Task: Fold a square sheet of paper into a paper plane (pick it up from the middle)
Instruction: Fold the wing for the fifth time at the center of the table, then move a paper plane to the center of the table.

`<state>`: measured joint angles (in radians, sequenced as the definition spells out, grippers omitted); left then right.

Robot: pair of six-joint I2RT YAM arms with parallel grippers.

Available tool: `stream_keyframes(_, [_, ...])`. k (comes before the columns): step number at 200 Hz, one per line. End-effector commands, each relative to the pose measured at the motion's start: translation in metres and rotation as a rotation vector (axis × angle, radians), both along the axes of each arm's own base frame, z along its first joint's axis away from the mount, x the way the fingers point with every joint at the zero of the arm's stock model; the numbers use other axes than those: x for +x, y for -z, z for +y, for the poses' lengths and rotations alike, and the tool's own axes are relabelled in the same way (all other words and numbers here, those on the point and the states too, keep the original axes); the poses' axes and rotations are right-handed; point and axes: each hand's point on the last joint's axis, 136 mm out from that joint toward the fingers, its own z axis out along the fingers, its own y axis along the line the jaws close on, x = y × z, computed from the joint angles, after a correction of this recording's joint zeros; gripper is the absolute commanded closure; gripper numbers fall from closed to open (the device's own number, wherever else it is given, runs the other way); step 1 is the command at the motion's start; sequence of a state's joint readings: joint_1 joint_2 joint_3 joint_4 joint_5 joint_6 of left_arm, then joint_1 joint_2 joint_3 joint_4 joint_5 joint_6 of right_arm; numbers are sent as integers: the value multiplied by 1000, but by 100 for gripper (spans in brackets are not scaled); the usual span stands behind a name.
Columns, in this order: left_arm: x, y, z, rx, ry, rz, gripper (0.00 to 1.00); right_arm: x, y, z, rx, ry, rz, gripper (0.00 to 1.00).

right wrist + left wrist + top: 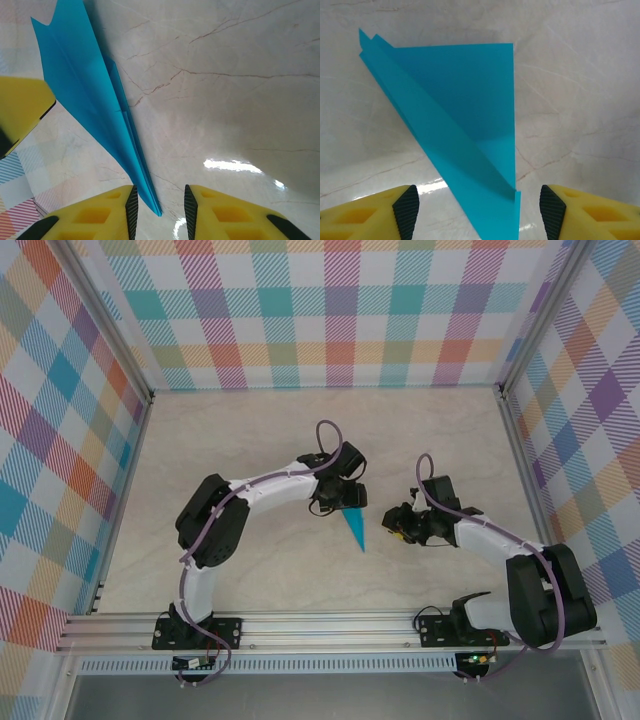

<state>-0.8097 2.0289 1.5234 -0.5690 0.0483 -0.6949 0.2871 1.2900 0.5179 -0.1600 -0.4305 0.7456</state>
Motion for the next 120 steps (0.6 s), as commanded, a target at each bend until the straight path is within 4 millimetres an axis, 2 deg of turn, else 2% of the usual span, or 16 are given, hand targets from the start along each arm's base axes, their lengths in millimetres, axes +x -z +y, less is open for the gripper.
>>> stream_keyframes(1, [1,5,8,64,-41,17,31,-5,-1,4,27,-38,-2,65])
stream_keyframes(35, [1,9,13,105,-52,27,36,-4,-2,11,61,-74,-7,61])
stream_keyframes(77, [2,-11,26,80,-76,-46,60,2,-9,23,102,-125,-32,56])
stream_keyframes(102, [-2,-13,33,65,-79,-56,72,7,-10,30,106,-158,-43,54])
stream_keyframes(120, [-4,-13,38,57,-84,-66,76,9,-11,41,109,-206,-55,53])
